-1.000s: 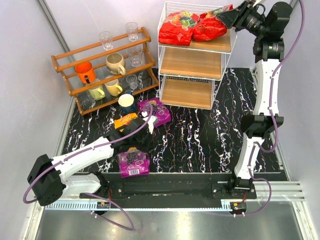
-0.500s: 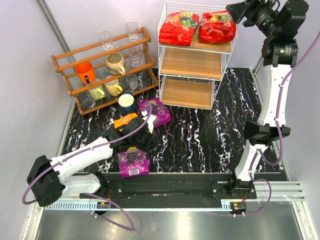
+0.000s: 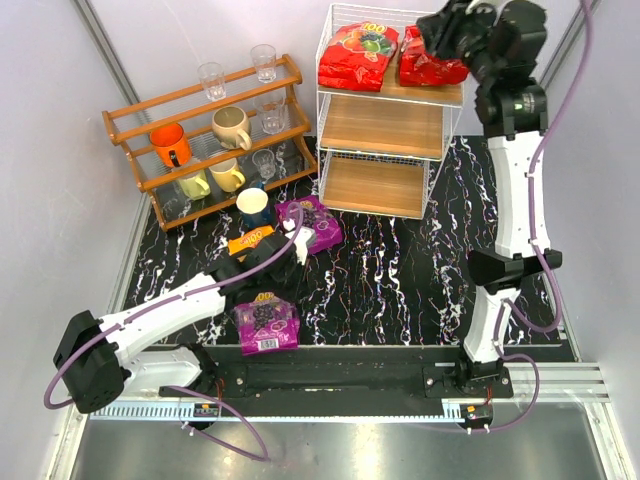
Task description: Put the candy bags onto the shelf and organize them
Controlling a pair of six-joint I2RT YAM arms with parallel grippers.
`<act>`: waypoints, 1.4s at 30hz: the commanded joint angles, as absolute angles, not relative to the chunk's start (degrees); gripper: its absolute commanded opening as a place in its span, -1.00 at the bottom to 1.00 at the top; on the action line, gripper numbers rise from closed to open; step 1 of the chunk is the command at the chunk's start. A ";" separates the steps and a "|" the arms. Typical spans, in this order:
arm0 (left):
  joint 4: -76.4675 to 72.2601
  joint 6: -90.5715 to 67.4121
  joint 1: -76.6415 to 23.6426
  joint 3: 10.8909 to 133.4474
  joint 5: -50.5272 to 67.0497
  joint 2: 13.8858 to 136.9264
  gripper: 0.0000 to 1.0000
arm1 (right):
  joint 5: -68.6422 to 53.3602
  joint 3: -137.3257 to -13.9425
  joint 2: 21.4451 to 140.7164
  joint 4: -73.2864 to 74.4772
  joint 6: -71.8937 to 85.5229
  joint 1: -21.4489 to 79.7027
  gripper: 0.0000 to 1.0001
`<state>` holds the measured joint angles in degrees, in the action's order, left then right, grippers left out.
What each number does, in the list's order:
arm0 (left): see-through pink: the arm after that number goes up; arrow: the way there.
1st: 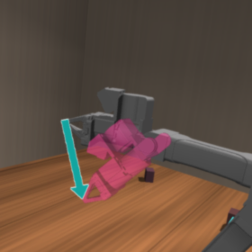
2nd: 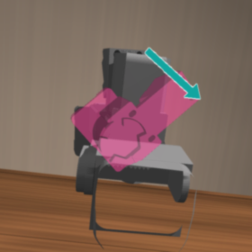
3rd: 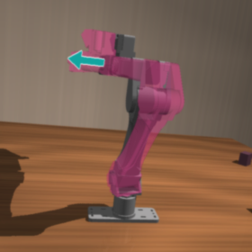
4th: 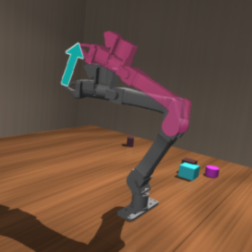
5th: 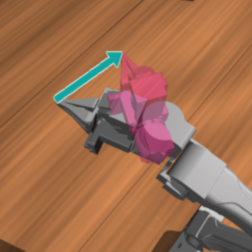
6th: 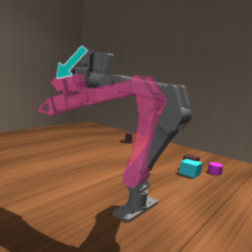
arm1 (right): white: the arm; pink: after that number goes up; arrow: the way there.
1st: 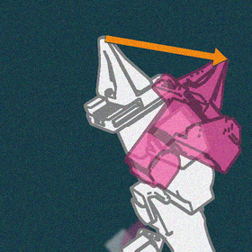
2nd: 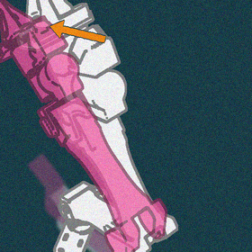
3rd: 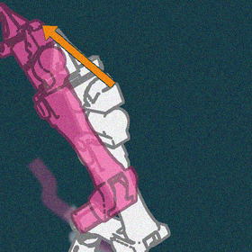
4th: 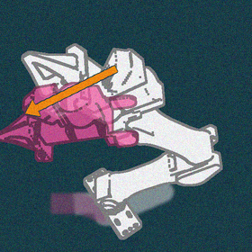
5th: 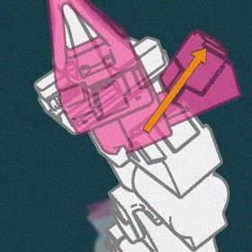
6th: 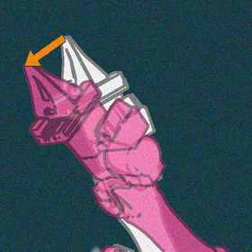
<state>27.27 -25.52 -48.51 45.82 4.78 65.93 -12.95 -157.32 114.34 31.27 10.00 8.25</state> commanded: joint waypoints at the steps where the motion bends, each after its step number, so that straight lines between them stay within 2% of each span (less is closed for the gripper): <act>1: 25.22 -26.10 -48.16 48.51 4.22 63.55 -1.00 | -7.12 -153.65 111.99 32.70 4.23 13.08 -0.21; 7: 24.96 -26.98 -48.16 48.25 1.23 59.33 -1.00 | -3.52 -125.45 94.33 16.45 1.05 20.38 -0.08; 9: 25.83 -27.33 -48.08 48.34 -1.30 57.57 -0.97 | -3.43 -118.44 88.96 16.17 2.54 22.14 0.07; 11: 26.37 -28.30 -47.99 48.25 -3.15 55.39 -0.82 | -4.04 -112.27 83.10 16.17 5.18 24.59 0.15; 17: 28.12 -30.50 -47.29 48.16 -10.97 48.97 0.00 | -0.26 -75.76 69.37 12.93 16.24 33.30 0.32; 20: 29.70 -30.76 -46.93 48.34 -14.41 45.97 0.05 | -0.26 -61.94 66.72 7.93 23.19 37.87 0.36; 25: 32.69 -31.20 -46.67 47.73 -16.96 42.99 0.06 | -1.57 -52.92 70.48 4.76 31.01 44.55 0.53; 28: 33.75 -32.25 -46.76 46.41 -17.23 40.71 0.06 | -2.55 -46.69 72.41 -3.58 36.81 44.91 0.57; 31: 34.63 -33.31 -46.58 45.27 -17.14 38.51 0.03 | 1.74 -43.86 75.39 -8.34 39.37 44.91 0.60; 36: 36.38 -34.01 -46.58 44.82 -16.61 36.30 -0.03 | 7.29 -47.27 80.76 -12.83 33.06 44.65 0.71; 42: 37.18 -34.28 -46.58 44.91 -15.65 34.55 -0.06 | 1.68 -58.17 92.36 -11.69 24.62 41.06 0.78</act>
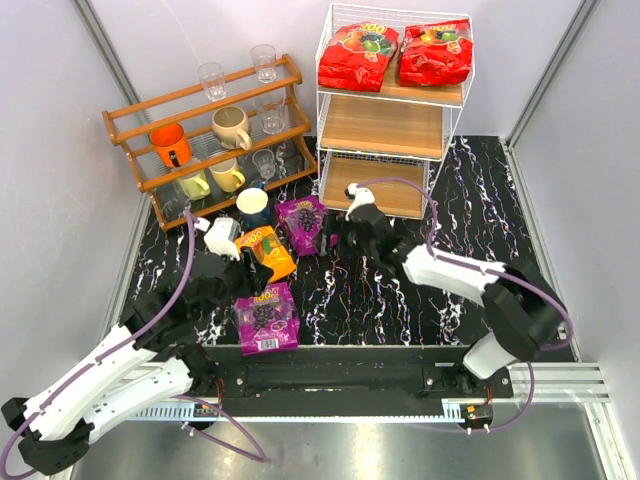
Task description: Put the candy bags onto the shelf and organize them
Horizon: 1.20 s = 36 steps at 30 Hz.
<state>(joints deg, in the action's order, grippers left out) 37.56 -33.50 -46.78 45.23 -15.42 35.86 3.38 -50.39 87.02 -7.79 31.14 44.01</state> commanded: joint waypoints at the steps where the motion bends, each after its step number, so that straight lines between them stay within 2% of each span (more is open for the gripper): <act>1: 37.18 -34.28 -46.67 44.74 -15.47 34.37 -0.07 | 0.80 -59.23 94.90 -11.52 24.17 40.17 0.78; 10: 37.88 -34.37 -46.67 44.30 -15.56 32.26 -0.19 | -8.96 -66.53 106.42 -12.30 22.32 31.12 0.75; 20: 38.06 -34.10 -46.58 43.95 -15.65 32.34 -0.23 | -24.25 -69.00 115.40 -17.92 27.59 30.85 0.66; 24: 38.50 -34.19 -46.58 43.77 -15.91 31.47 -0.24 | -24.61 -64.87 113.83 -20.82 28.74 30.94 -0.03; 25: 38.58 -34.28 -46.67 43.60 -15.91 31.46 -0.24 | -24.78 -63.56 111.73 -21.44 28.48 30.94 -0.39; 27: 38.67 -34.28 -46.58 43.33 -16.00 31.03 -0.25 | -24.44 -59.69 109.09 -22.15 27.86 30.94 -0.76; 28: 38.58 -34.28 -46.58 43.16 -16.08 30.94 -0.25 | -23.91 -56.63 105.94 -22.24 27.60 30.94 -1.00; 36: 37.97 -34.54 -46.67 42.10 -15.38 31.55 -0.28 | -12.41 -40.62 84.92 -20.14 23.04 30.94 -1.00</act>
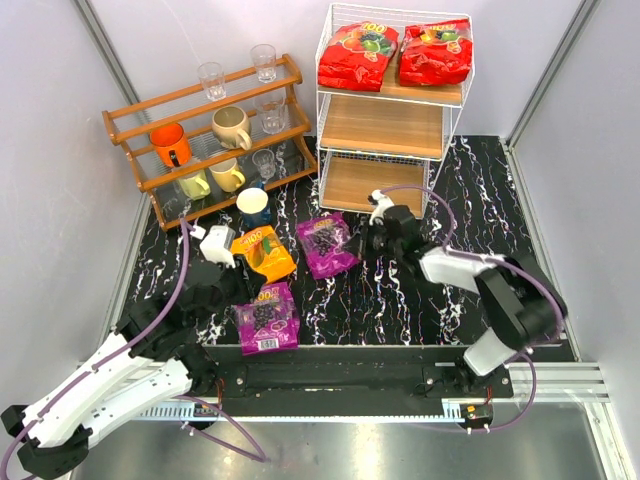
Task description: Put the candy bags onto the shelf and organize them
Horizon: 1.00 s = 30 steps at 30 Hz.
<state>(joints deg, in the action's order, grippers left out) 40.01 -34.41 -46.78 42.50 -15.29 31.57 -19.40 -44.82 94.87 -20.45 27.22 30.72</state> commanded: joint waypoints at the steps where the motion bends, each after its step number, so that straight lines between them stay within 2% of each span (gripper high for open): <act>1: 37.88 -34.63 -46.58 42.10 -15.29 31.73 -0.29 | -11.70 -39.13 81.07 -18.82 22.16 30.85 -1.00; 7: 37.36 -35.07 -46.58 41.31 -14.59 31.38 -0.33 | -13.35 -32.89 65.78 -7.75 18.90 30.94 -1.00; 15: 36.30 -35.24 -46.58 40.60 -13.89 31.99 -0.37 | -29.43 -27.16 43.89 -3.08 18.81 30.85 -1.00; 18: 35.86 -35.16 -46.58 40.61 -13.97 32.69 -0.38 | -34.62 -28.12 40.18 -0.45 18.46 30.94 -1.00; 23: 35.07 -35.24 -46.58 40.26 -13.54 33.31 -0.39 | -35.16 -29.71 39.81 5.80 19.94 30.94 -1.00; 28: 34.54 -35.33 -46.58 39.90 -12.92 33.40 -0.41 | -25.59 -27.42 46.04 6.05 28.89 30.94 -1.00; 29: 34.54 -35.33 -46.58 39.82 -12.92 33.22 -0.41 | -21.23 -27.86 47.79 7.46 30.22 30.94 -0.60; 30: 34.63 -35.33 -46.58 39.81 -12.83 33.05 -0.41 | -19.35 -28.64 51.64 8.86 31.37 30.94 -0.32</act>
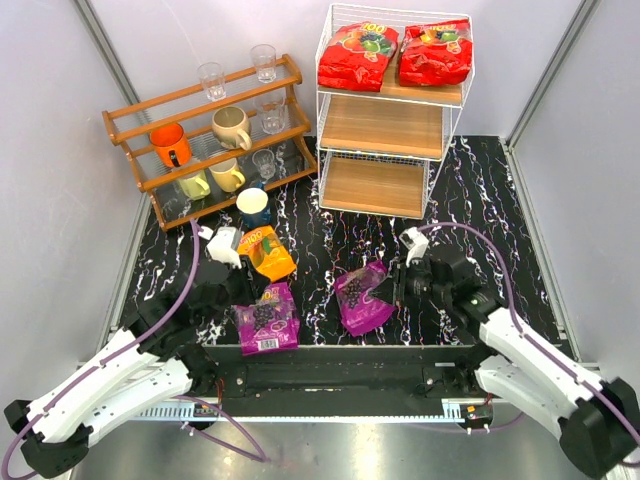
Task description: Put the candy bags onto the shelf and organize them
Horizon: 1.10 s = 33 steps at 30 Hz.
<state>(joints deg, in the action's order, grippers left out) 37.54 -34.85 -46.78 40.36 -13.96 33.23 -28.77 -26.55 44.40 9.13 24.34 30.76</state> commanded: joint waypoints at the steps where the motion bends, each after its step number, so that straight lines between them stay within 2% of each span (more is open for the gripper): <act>1: 34.63 -35.33 -46.58 39.64 -12.75 33.05 -0.40 | -15.42 -29.09 53.51 11.66 34.07 30.85 -0.19; 3: 34.89 -35.33 -46.58 39.64 -12.83 32.87 -0.38 | -12.58 -30.05 57.11 14.23 35.50 31.02 0.02; 8: 35.24 -35.16 -46.67 39.73 -13.18 32.70 -0.37 | -5.02 -29.97 55.90 14.50 39.55 31.03 0.15; 12: 35.16 -35.33 -46.58 39.55 -13.18 32.78 -0.37 | -1.85 -31.46 56.51 16.70 38.94 30.94 0.16; 15: 35.07 -35.33 -46.58 39.46 -13.18 32.87 -0.37 | -3.51 -29.98 57.04 14.08 38.76 31.03 -0.13; 16: 35.16 -35.42 -46.58 39.29 -13.18 32.78 -0.37 | -4.21 -29.45 57.22 13.28 39.37 31.03 -0.44; 17: 35.16 -35.42 -46.58 39.29 -13.18 32.70 -0.37 | -4.74 -28.92 57.30 12.58 39.55 30.94 -0.55; 20: 35.16 -35.59 -46.67 39.03 -13.36 32.52 -0.37 | -8.08 -26.64 57.65 8.54 39.81 31.03 -0.67; 21: 35.07 -35.51 -46.58 39.02 -13.36 32.52 -0.37 | -8.87 -26.46 57.92 6.96 39.81 30.94 -0.66; 22: 35.16 -35.51 -46.58 39.02 -13.36 32.52 -0.37 | -10.27 -26.28 58.01 6.33 39.64 31.02 -0.56; 23: 35.07 -35.33 -46.58 39.11 -13.36 32.61 -0.37 | -11.15 -26.11 58.27 5.63 39.46 31.03 -0.10; 24: 35.07 -35.25 -46.58 39.11 -13.36 32.69 -0.37 | -11.68 -26.19 58.36 4.75 39.38 31.03 -0.02; 26: 35.07 -35.24 -46.58 39.20 -13.36 32.87 -0.37 | -12.48 -26.19 58.80 4.31 39.37 31.03 -0.03; 27: 34.89 -35.33 -46.58 39.20 -13.36 32.87 -0.37 | -12.92 -26.19 58.97 3.87 38.85 30.94 -0.41; 29: 34.72 -35.42 -46.58 39.11 -13.18 32.87 -0.38 | -15.02 -26.63 59.59 3.52 38.15 31.02 -0.87; 30: 34.54 -35.42 -46.58 39.02 -13.01 32.87 -0.38 | -15.55 -26.63 59.50 3.34 37.80 31.03 -1.00; 33: 34.37 -35.42 -46.58 38.76 -12.66 32.87 -0.38 | -17.23 -26.63 55.65 2.46 35.26 30.94 -1.00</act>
